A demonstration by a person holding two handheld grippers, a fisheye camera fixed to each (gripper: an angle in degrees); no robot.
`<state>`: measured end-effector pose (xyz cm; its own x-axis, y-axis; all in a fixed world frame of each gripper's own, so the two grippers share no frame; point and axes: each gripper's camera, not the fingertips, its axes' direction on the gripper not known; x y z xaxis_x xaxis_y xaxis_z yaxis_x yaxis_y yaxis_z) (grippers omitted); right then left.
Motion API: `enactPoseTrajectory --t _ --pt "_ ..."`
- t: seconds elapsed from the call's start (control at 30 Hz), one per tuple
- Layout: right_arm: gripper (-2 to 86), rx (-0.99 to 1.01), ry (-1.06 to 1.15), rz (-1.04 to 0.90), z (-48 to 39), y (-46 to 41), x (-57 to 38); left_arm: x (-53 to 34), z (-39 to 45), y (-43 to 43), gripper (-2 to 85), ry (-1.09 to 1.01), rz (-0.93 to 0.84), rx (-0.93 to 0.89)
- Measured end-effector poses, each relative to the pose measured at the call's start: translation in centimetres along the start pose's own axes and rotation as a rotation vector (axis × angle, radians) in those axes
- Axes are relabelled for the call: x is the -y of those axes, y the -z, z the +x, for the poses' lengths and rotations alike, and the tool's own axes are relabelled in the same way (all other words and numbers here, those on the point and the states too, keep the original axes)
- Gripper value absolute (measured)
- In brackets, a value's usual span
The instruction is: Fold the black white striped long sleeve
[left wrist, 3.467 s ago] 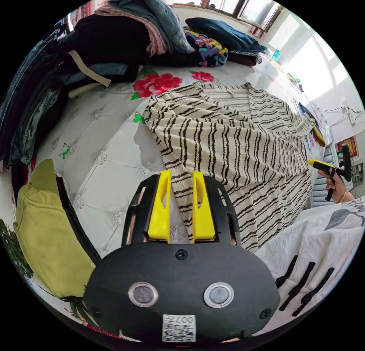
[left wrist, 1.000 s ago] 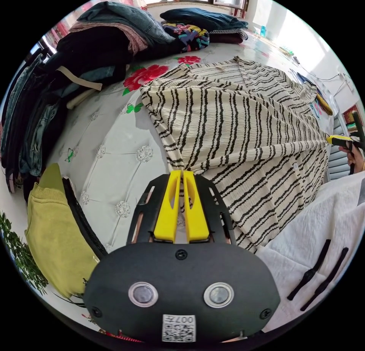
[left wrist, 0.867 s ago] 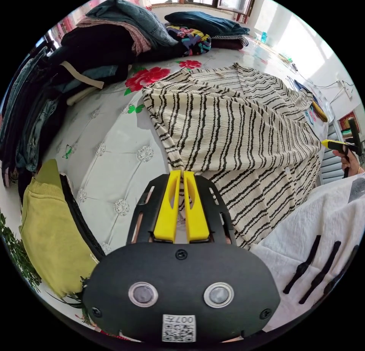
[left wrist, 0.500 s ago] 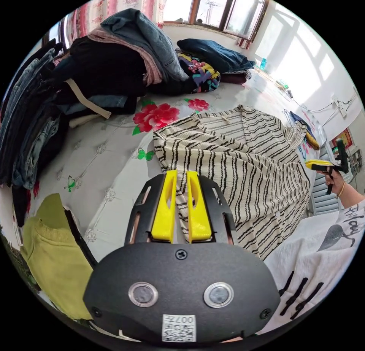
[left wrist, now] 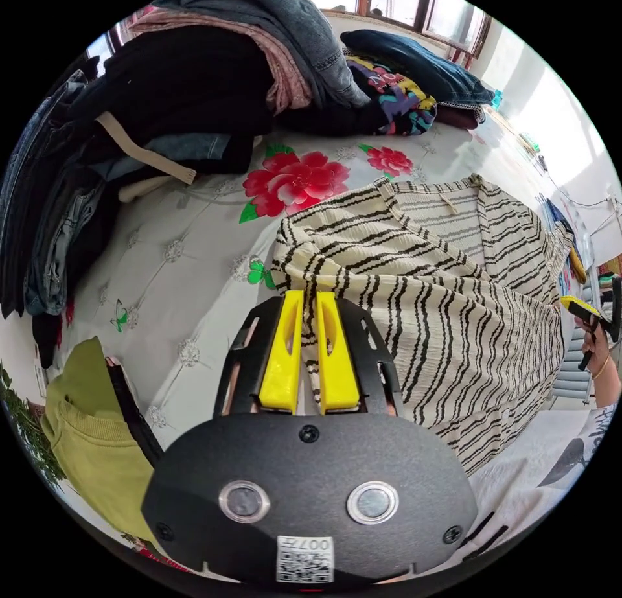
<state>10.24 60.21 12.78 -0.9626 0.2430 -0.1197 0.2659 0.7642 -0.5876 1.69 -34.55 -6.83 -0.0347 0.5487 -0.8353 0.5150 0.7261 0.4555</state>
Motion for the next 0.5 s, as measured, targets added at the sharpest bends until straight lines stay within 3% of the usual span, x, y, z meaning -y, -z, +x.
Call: enactPoseTrajectory --t 0.13,0.3,0.5 --pt "3.1 -0.043 -0.224 0.168 6.3 3.7 -0.3 -2.0 -1.9 1.8 1.0 0.111 0.022 0.032" --pt "3.4 -0.105 -0.533 0.335 17.5 7.0 0.2 -6.2 -6.8 3.1 -0.7 0.414 -0.024 0.006" --pt "2.9 -0.162 -0.612 0.282 23.1 5.5 3.0 -10.0 -7.3 3.4 -1.0 0.539 -0.118 0.011"
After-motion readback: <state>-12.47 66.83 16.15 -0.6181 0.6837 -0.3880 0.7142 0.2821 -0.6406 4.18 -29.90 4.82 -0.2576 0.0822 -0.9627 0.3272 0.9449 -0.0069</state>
